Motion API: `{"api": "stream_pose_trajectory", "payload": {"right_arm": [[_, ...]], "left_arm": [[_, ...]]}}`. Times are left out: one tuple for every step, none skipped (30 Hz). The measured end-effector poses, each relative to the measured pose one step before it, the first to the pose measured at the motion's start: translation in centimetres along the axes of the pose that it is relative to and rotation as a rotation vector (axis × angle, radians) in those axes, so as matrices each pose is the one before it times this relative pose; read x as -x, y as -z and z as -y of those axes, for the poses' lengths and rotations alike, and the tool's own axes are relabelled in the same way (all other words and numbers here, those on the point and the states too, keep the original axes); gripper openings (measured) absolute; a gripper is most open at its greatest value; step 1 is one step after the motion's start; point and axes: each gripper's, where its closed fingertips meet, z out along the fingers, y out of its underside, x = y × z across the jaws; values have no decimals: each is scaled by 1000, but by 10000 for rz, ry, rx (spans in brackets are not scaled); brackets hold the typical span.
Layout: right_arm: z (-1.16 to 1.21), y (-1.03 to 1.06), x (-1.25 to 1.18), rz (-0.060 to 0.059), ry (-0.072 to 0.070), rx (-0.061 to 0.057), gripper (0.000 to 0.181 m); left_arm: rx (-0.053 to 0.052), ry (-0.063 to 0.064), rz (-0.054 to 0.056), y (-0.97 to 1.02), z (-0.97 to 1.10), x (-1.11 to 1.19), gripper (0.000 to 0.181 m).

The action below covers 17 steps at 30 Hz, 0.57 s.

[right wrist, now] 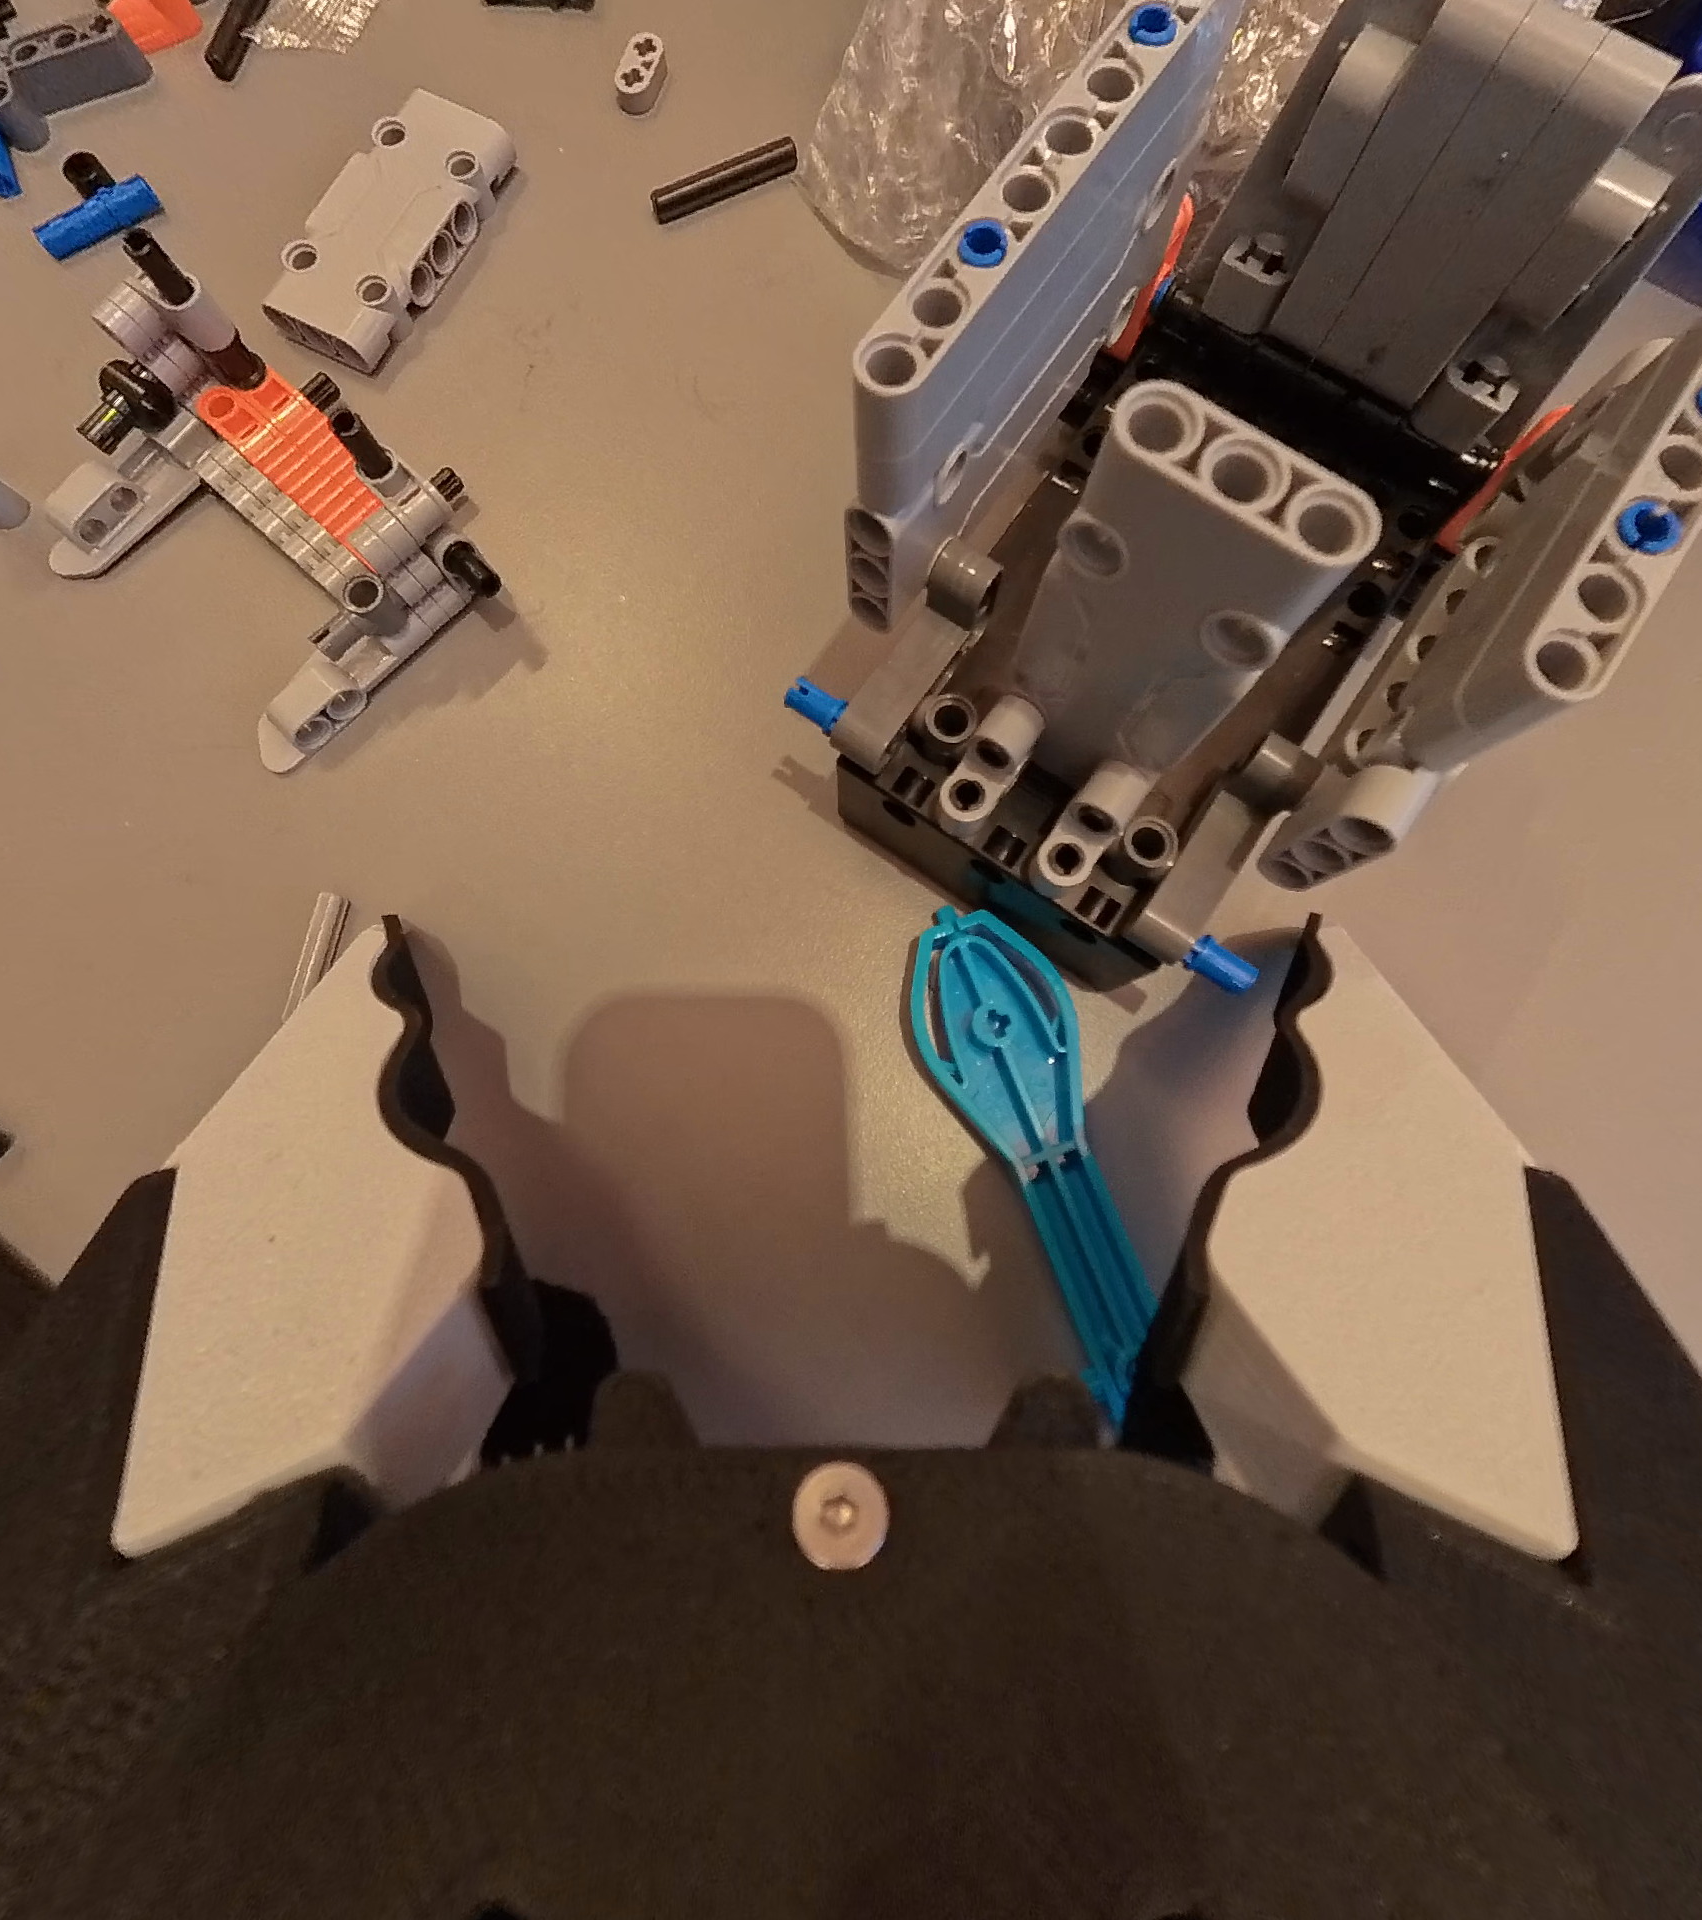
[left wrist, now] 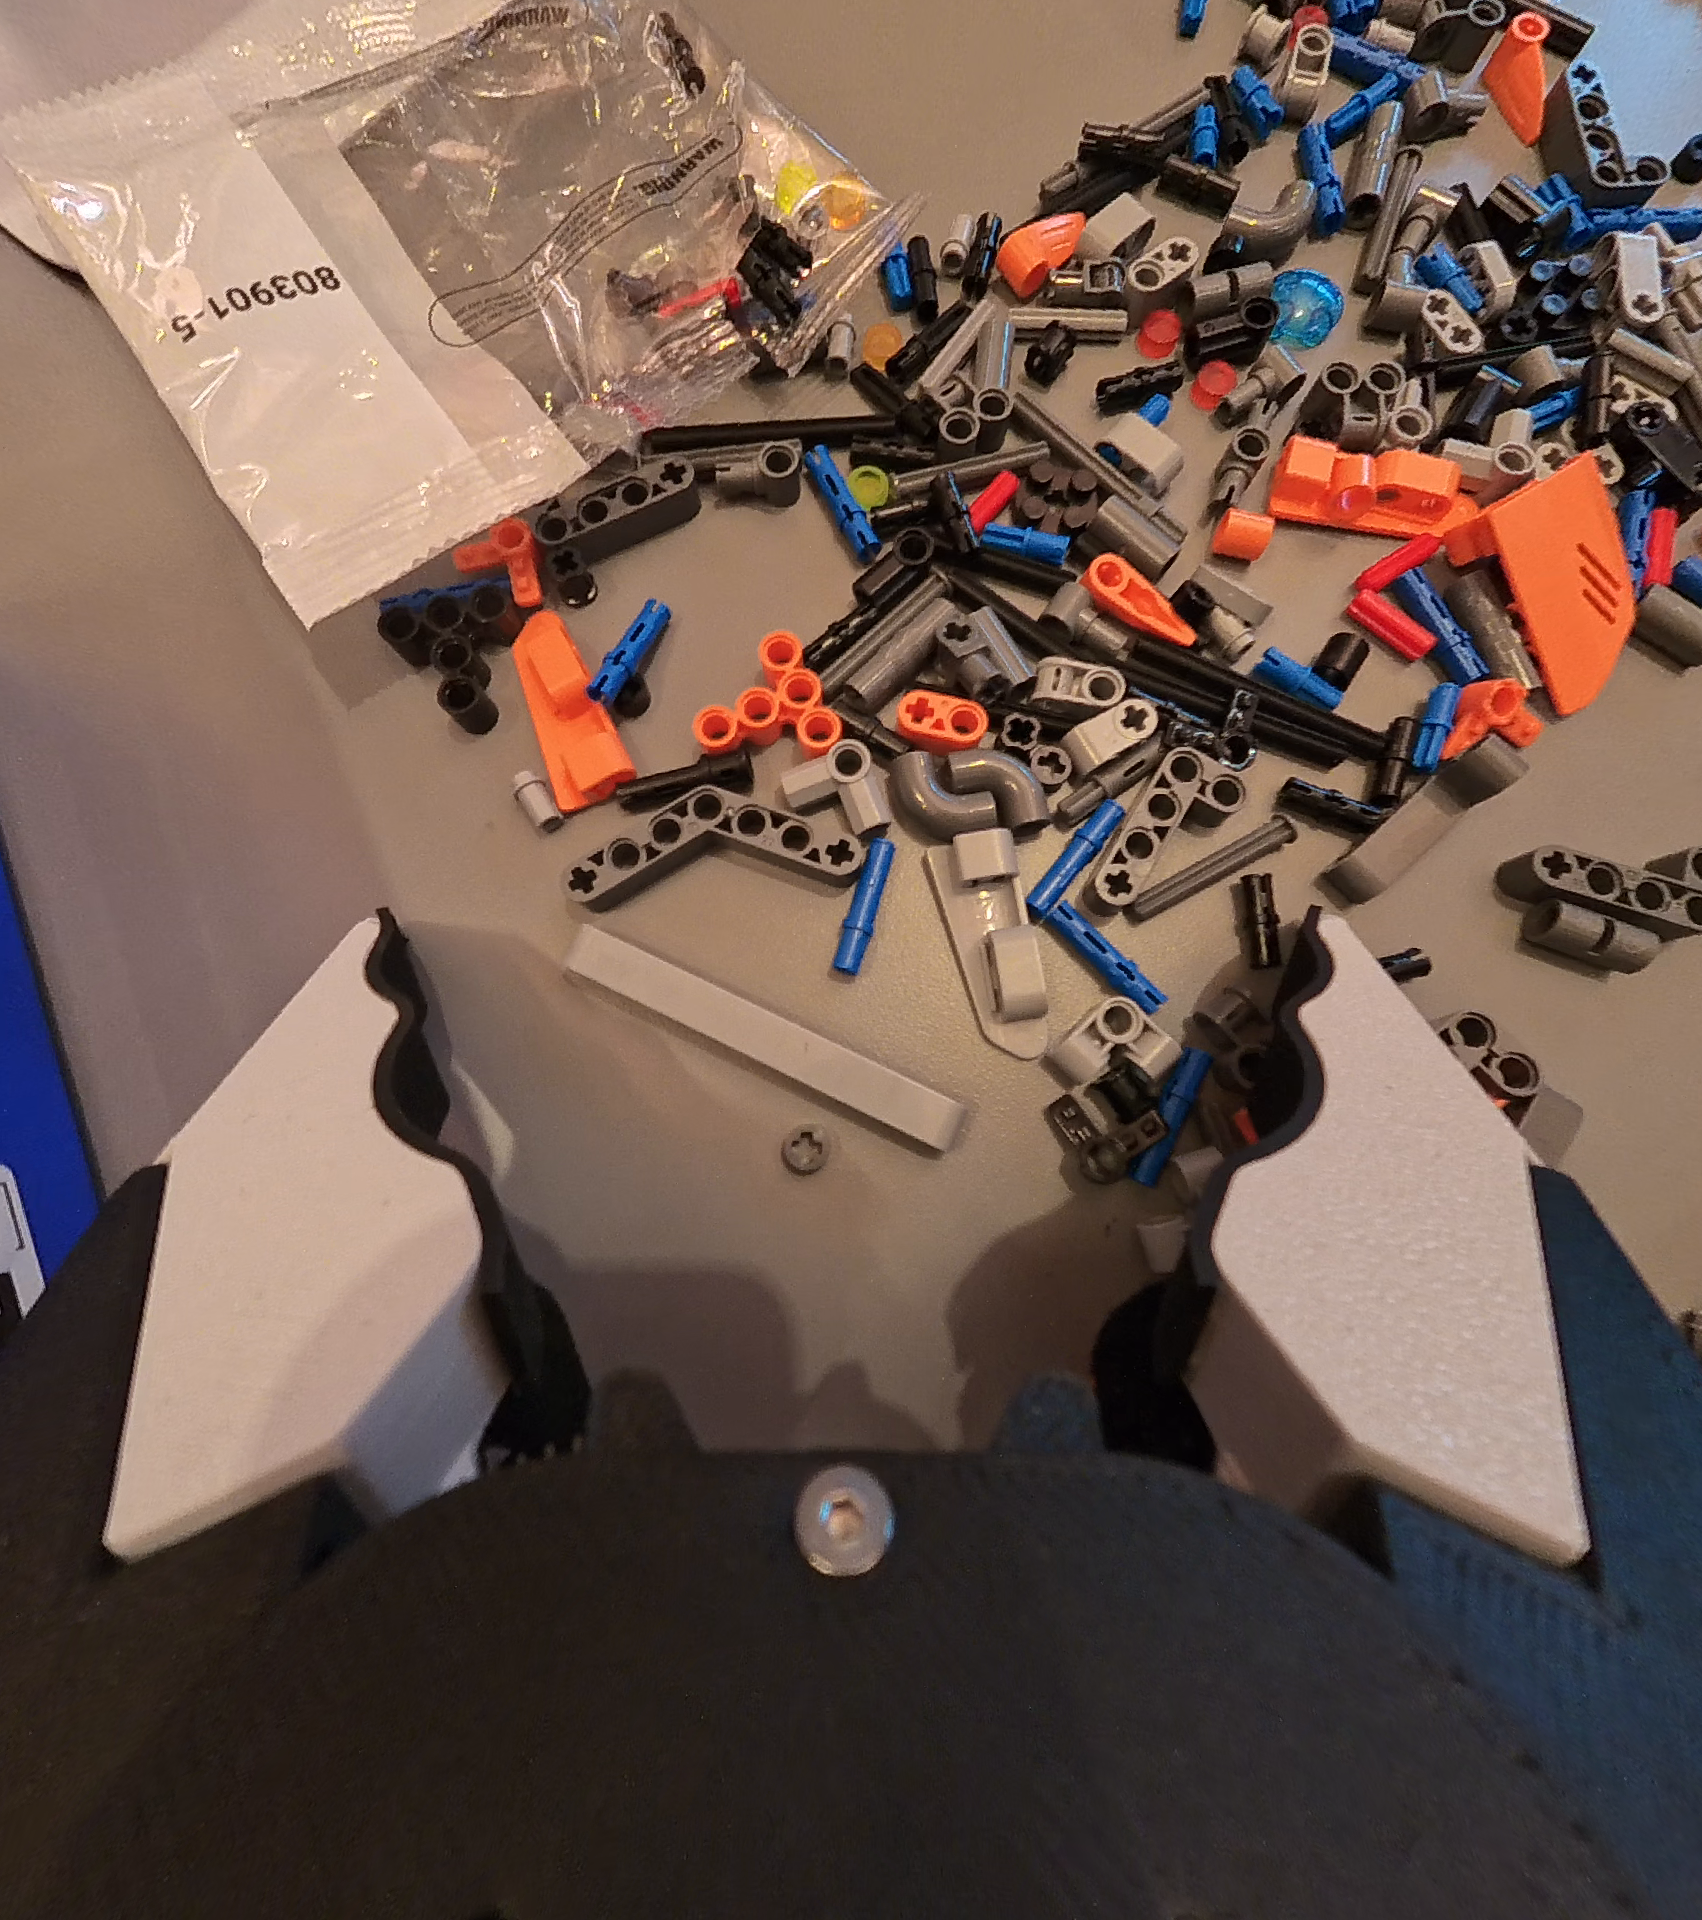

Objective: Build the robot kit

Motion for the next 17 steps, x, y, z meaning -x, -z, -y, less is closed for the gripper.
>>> {"api": "stream_pose_trajectory", "payload": {"right_arm": [[11, 13, 4, -21, 3, -17, 154], [4, 1, 2, -11, -18, -8, 154], [10, -31, 12, 13, -17, -10, 155], [8, -19, -9, 3, -6, -3, 155], [2, -16, 0, 10, -6, 1, 155], [34, -31, 9, 6, -7, -25, 155], [72, -109, 99, -12, -7, -25, 155], [123, -151, 222, -23, -5, -17, 155], [174, -234, 318, -15, -3, -30, 155], [172, -128, 240, 3, 12, -18, 156], [42, -88, 140, -22, -13, 7, 156], [-77, 78, -125, 1, 1, 17, 156], [-109, 180, -247, 32, 19, 15, 156], [-138, 178, -279, 24, 11, 19, 156], [-168, 284, -415, 20, 12, 31, 155], [-31, 153, -153, 7, 11, 25, 155], [-3, 29, -15, 0, 3, 3, 155]], "left_arm": [[0, 0, 0, 0, -1, 0, 154], [0, 1, 0, -7, -6, -1, 154], [0, -1, 0, 0, 0, 1, 154], [0, 0, 0, 0, 0, 0, 154], [0, 0, 0, 0, 0, 0, 154], [-1, 0, 0, 4, -4, -7, 154], [0, 0, 0, 0, 0, 0, 154], [2, 0, 0, -3, 2, -7, 154], [-1, 0, 0, -1, 1, 0, 154], [1, -3, 1, 1, -1, 4, 154], [3, -4, 3, -3, 1, -1, 154], [1, -3, 2, 1, -2, -10, 154], [0, -3, 1, 0, 0, 4, 154], [1, 4, -2, 1, -2, -5, 154], [2, 1, -1, -4, 3, 5, 154], [6, 8, -1, -1, -3, 0, 155], [9, -1, 3, -18, 14, -2, 155]]}}
